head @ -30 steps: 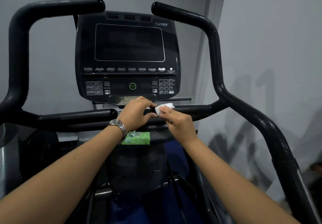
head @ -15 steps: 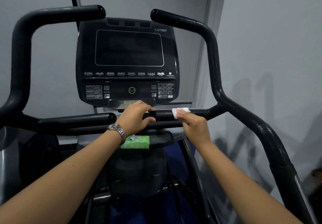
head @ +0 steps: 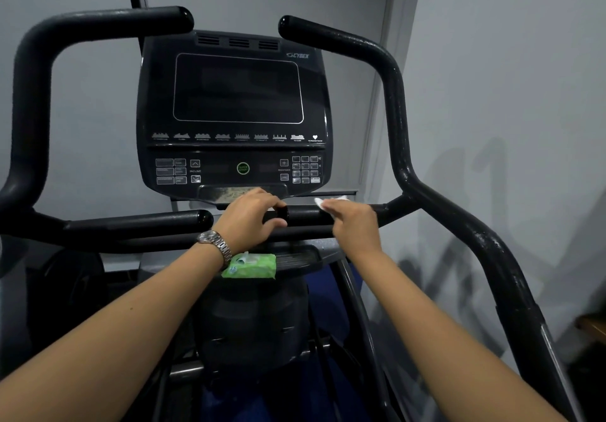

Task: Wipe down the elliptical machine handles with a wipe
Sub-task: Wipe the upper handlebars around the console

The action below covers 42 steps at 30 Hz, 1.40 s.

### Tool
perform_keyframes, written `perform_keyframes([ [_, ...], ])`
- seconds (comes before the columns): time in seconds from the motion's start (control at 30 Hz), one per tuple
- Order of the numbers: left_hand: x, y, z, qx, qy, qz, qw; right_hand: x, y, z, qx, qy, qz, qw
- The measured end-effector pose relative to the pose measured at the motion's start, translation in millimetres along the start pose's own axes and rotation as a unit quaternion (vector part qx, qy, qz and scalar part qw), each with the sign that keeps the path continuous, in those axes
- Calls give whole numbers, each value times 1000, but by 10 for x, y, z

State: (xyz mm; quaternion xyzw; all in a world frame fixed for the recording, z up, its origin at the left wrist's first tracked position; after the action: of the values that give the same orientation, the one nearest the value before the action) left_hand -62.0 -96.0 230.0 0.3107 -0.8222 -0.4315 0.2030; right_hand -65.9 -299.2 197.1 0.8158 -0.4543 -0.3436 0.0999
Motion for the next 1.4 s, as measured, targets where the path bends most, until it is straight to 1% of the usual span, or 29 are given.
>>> perform_keyframes([
  [0.07,0,4,-4,-1,0,-2,1000,-106,-97,94,-23,41,-3,999],
  [0.13,-2,6,-10,-7,0,-3,1000,-26,-81,192,-34,51,-15,998],
  [0.23,-2,3,-3,-6,-2,-4,1000,174,79,144,0,-10,-23,1000],
  [0.3,-10,-15,5,2,0,-1,1000,162,84,46,12,-42,-9,999],
  [0.33,-12,-23,9,5,2,0,1000,90,47,30,9,-40,-4,999],
  [0.4,-15,-43,6,7,5,0,1000,-56,-46,93,-16,-8,-4,1000],
  [0.47,-19,-45,8,9,5,-1,1000,-44,-79,202,-36,24,-13,999],
  [0.5,-14,-39,4,8,2,-1,1000,23,-49,234,-28,23,-17,999],
  [0.53,-13,-36,6,8,-2,-2,1000,104,-1,244,-16,9,-22,1000],
  [0.63,-17,-39,2,16,-7,-7,1000,230,87,121,11,-76,-42,996],
  [0.67,-16,-46,-11,16,-7,-13,1000,198,64,85,10,-92,-38,995],
  [0.7,-14,-55,-32,16,-8,-23,1000,132,17,78,6,-91,-28,995],
  [0.83,26,-76,-128,-3,-26,-82,996,67,-29,236,-20,-20,-18,999],
  [0.87,33,-85,-143,-7,-34,-97,995,128,33,249,-12,-22,-23,999],
  [0.97,68,-144,-184,-13,-62,-138,988,274,147,141,22,-91,-34,995],
  [1.0,88,-172,-209,-19,-69,-146,987,250,135,104,28,-101,-29,994],
  [1.03,114,-200,-235,-26,-75,-153,985,190,101,94,29,-97,-21,995],
  [1.1,173,-267,-289,-44,-84,-168,981,117,12,177,8,-61,-7,998],
  [1.17,229,-328,-325,-64,-94,-186,976,169,13,320,-5,-35,-6,999],
  [1.2,246,-355,-336,-72,-99,-197,973,249,55,357,-1,-46,-14,999],
  [1.3,265,-413,-336,-93,-104,-211,967,393,161,248,28,-144,-52,988],
  [1.33,267,-427,-332,-96,-106,-210,967,360,156,204,39,-149,-52,987],
  [1.4,269,-445,-320,-92,-108,-203,969,209,90,208,33,-114,-31,992],
])
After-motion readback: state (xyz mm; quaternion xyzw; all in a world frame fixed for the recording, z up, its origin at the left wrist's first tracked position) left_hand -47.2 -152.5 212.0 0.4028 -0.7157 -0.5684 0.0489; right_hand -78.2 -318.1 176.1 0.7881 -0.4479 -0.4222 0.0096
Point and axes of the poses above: each hand's wrist, its own z-axis away from the middle knuckle, its own y-axis out of the back of the hand, x = y × z, the point moved 2 cm from there along -z, towards the middle knuckle, and after that the axes turned 10 degrees about -y, right-handed, at the moved point
